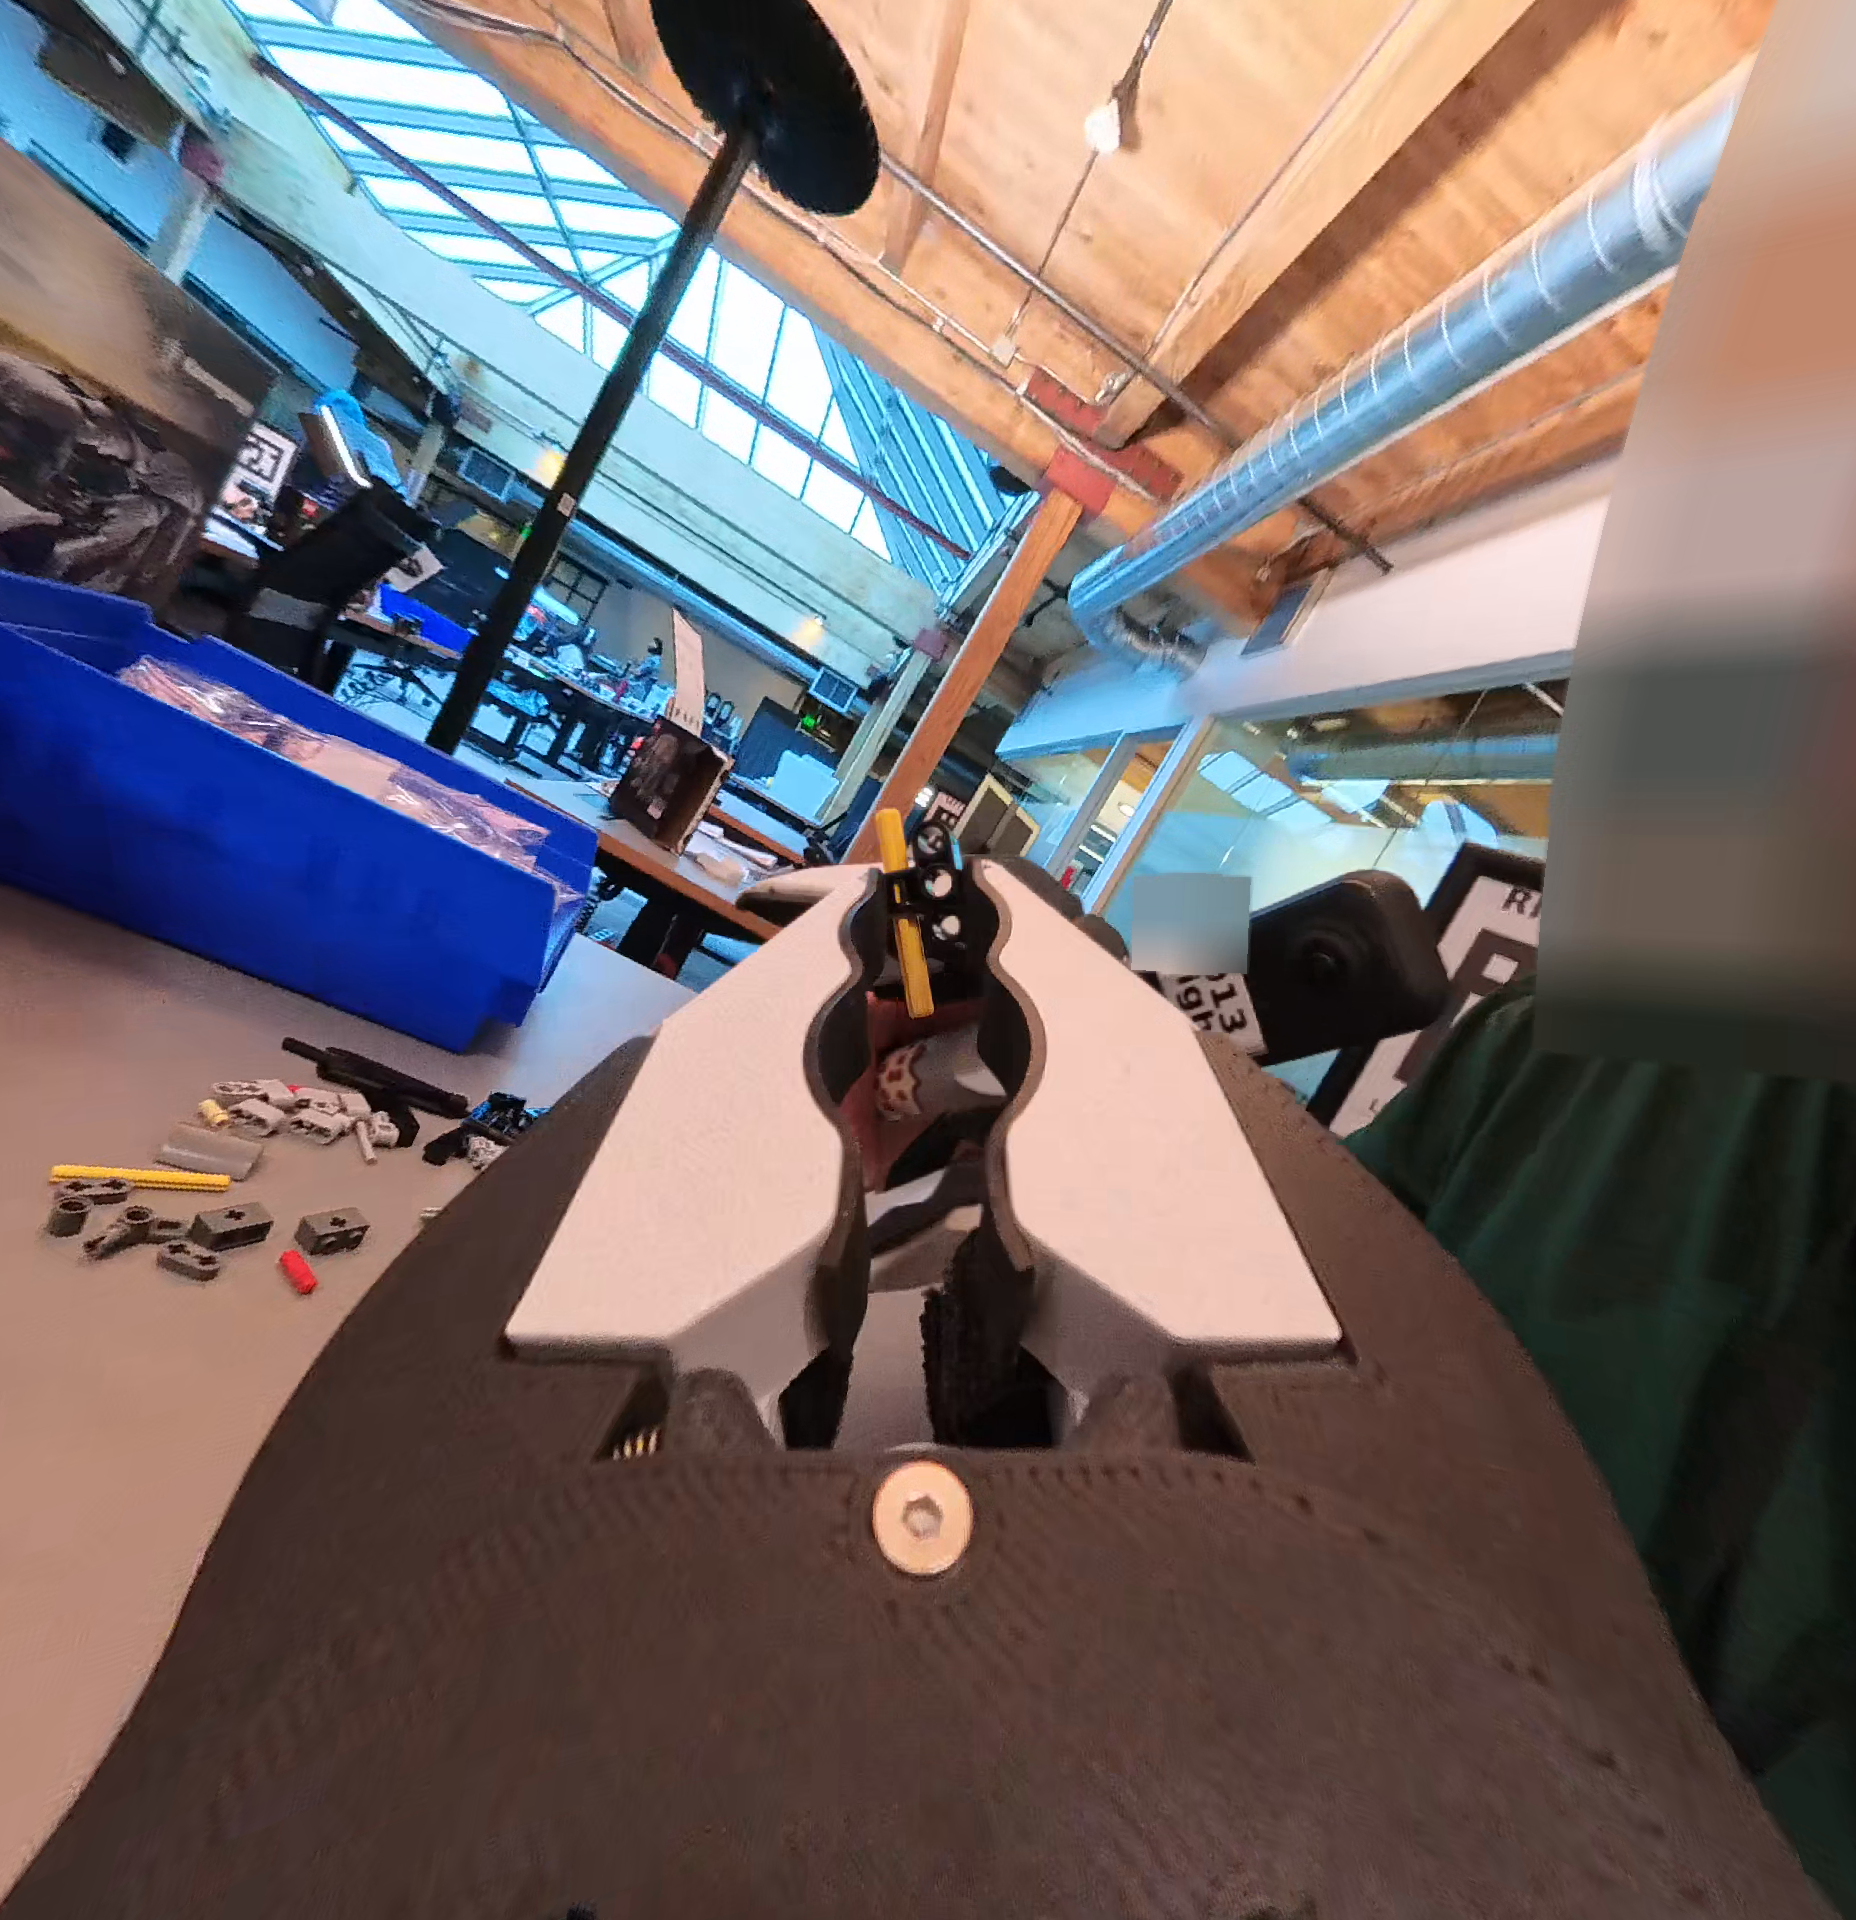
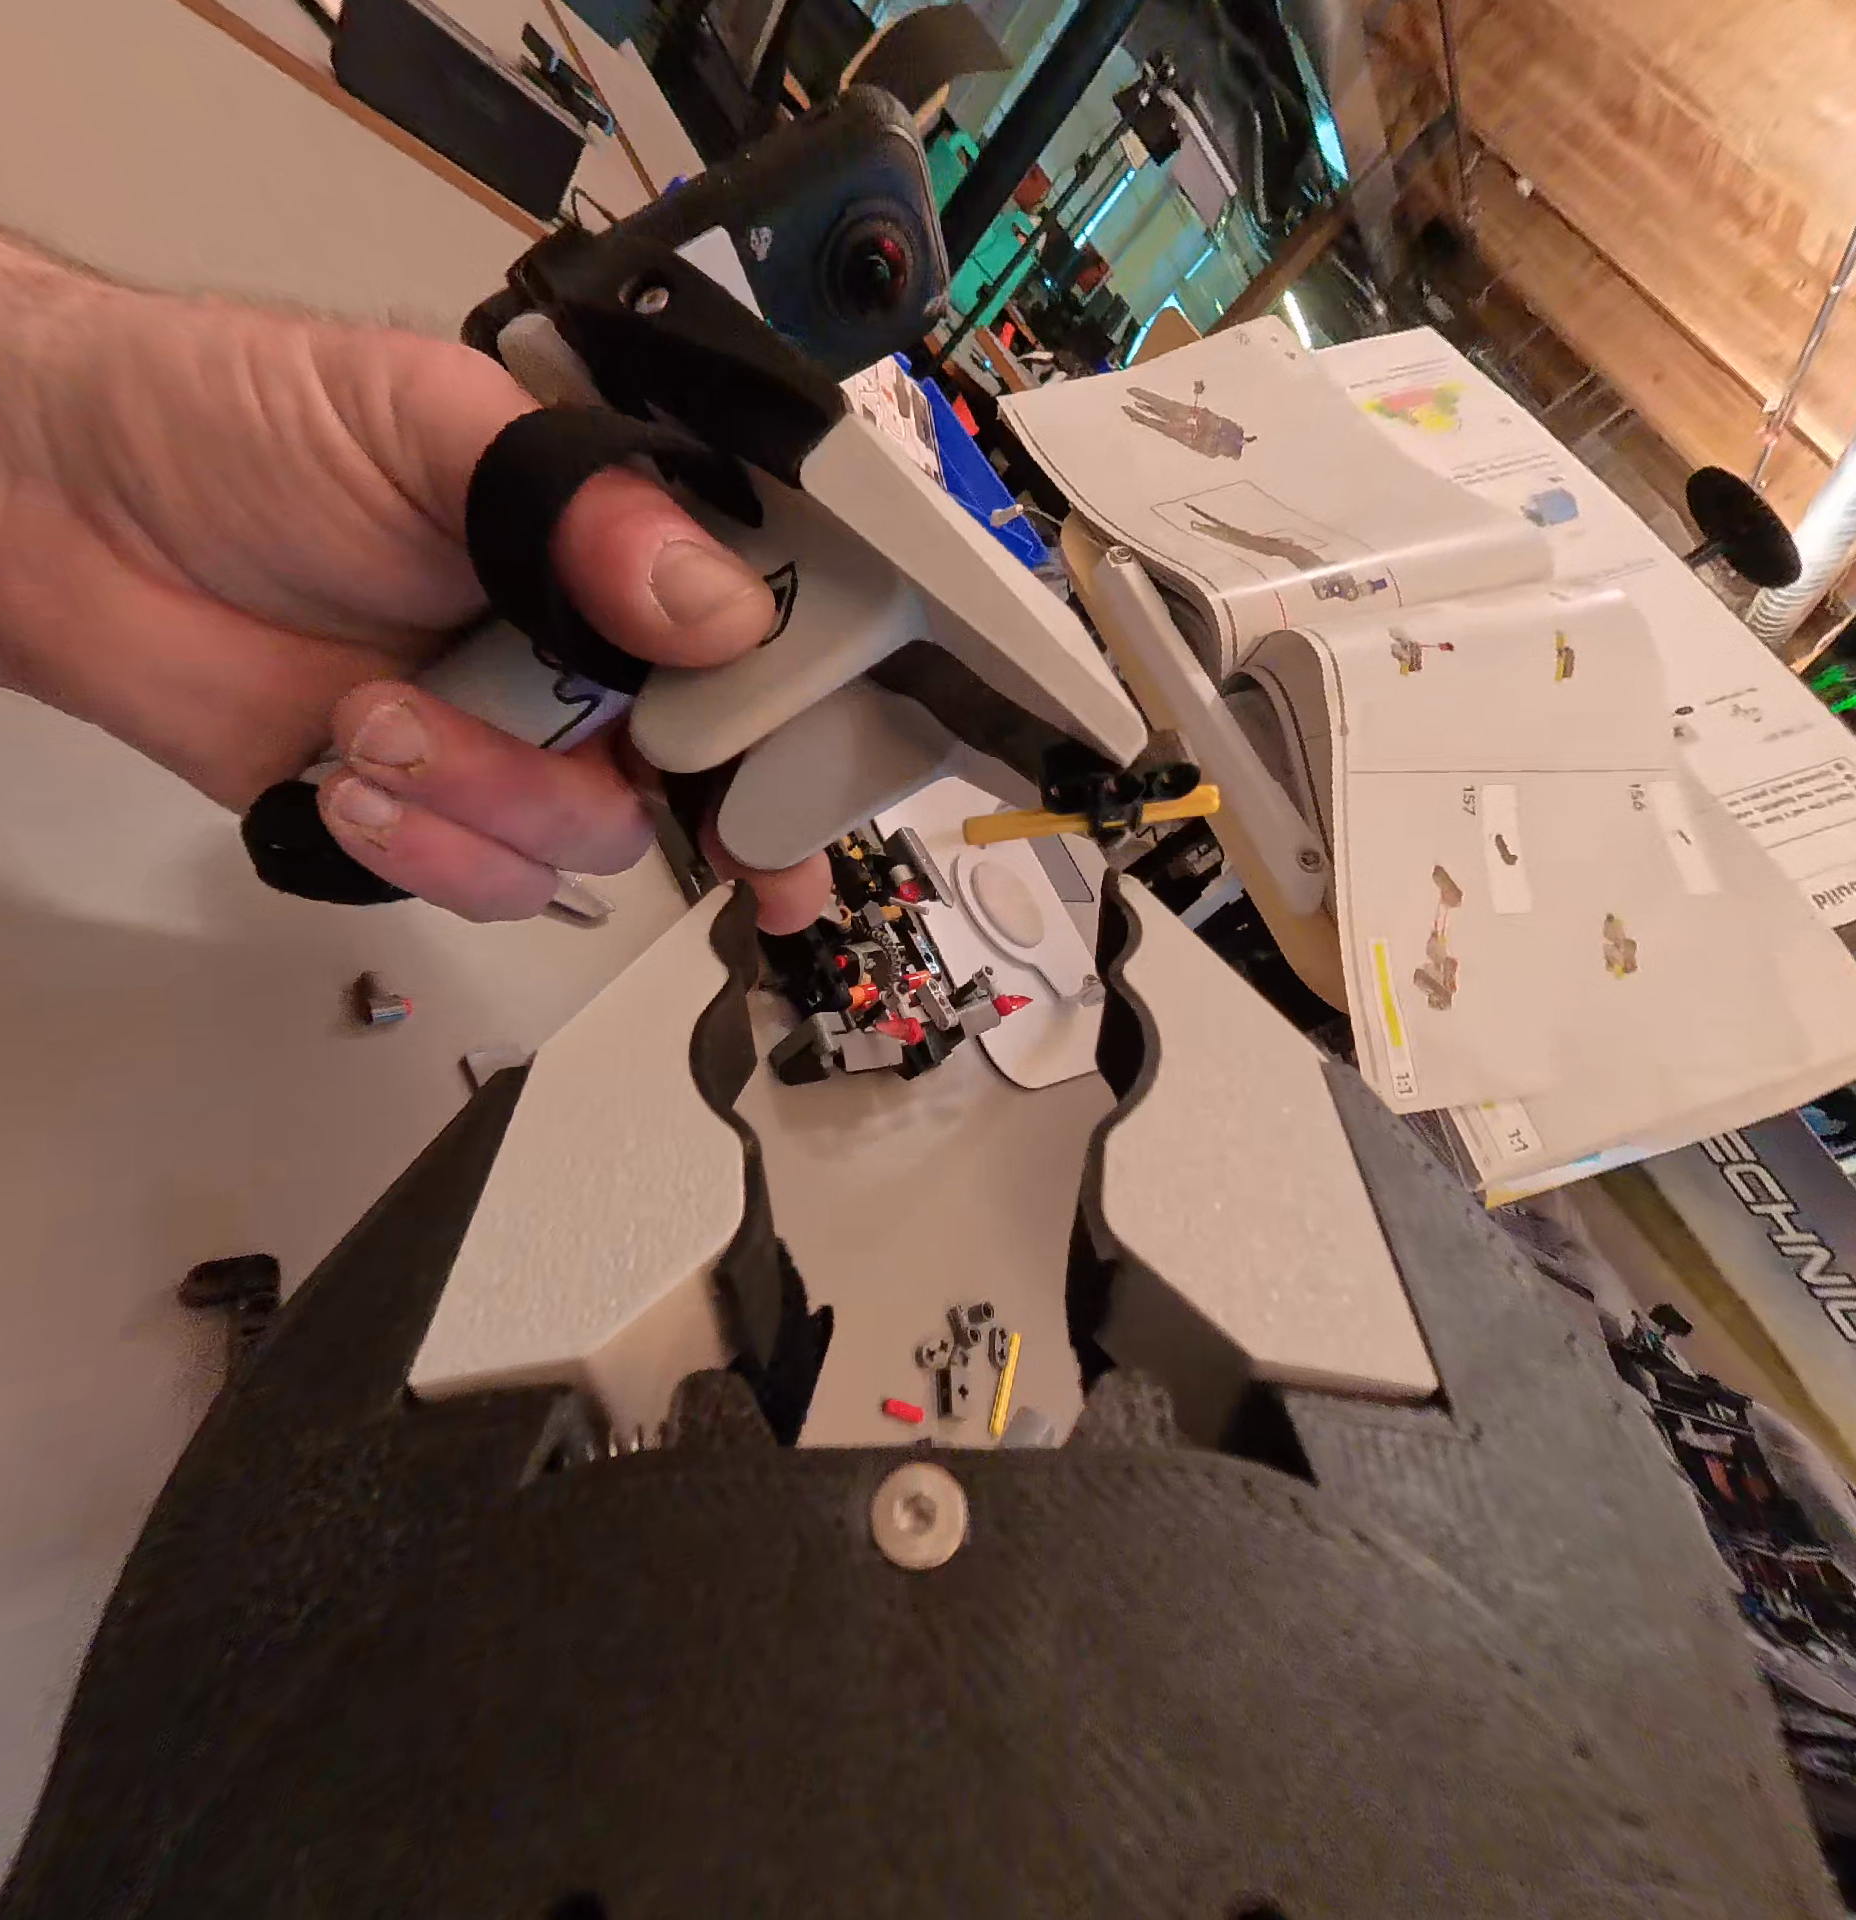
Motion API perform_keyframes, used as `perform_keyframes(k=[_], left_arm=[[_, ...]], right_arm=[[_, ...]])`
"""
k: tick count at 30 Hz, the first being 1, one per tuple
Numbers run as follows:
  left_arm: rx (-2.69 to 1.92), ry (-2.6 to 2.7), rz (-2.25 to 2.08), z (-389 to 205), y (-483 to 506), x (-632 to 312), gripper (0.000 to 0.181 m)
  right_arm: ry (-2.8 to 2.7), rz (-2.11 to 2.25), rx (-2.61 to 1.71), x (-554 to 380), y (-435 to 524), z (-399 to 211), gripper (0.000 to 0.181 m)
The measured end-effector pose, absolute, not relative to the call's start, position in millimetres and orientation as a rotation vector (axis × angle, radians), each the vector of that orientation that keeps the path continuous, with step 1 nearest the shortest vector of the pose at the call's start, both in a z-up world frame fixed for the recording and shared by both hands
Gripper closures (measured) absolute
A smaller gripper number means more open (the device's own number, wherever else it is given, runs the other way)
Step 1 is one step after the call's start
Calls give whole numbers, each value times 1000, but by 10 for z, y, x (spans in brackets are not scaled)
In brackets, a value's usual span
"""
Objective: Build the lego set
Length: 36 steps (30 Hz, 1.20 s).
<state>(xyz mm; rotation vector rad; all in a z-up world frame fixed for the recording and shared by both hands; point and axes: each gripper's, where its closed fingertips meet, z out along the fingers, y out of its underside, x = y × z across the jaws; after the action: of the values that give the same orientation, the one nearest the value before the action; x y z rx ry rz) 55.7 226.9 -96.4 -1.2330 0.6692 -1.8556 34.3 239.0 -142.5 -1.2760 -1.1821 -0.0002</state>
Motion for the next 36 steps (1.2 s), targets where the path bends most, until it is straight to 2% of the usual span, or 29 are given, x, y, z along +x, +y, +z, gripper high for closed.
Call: perform_keyframes(k=[5, 8, 17, 22, 27, 29, 30, 36], left_arm=[[-1221, 606, -1927, -998, 2366, 486, 169], [-1230, 566, -1959, -1039, 2423, 479, 169], [-1308, 576, -1987, -1233, 2407, 650, 170], [-1332, 607, -2002, -1304, 2337, 752, 169], [-1349, 621, -2002, -1340, 2321, 774, 170], [-1352, 630, -1997, -1350, 2305, 787, 170], [-1351, 625, -2000, -1346, 2309, 786, 170], [-1361, 635, -1983, -1371, 2314, 793, 169]], right_arm=[[-1209, 93, -1237, 322, 2395, -1444, 121], [-1208, 109, -1236, 355, 2396, -1492, 132], [-1076, 173, -1294, 519, 2504, -1439, 128], [-1096, 139, -1299, 564, 2524, -1489, 140], [-1101, 145, -1301, 583, 2519, -1507, 140], [-1106, 138, -1301, 586, 2521, -1513, 132], [-1116, 150, -1309, 581, 2511, -1529, 139], [-1126, 153, -1328, 590, 2518, -1555, 140]])
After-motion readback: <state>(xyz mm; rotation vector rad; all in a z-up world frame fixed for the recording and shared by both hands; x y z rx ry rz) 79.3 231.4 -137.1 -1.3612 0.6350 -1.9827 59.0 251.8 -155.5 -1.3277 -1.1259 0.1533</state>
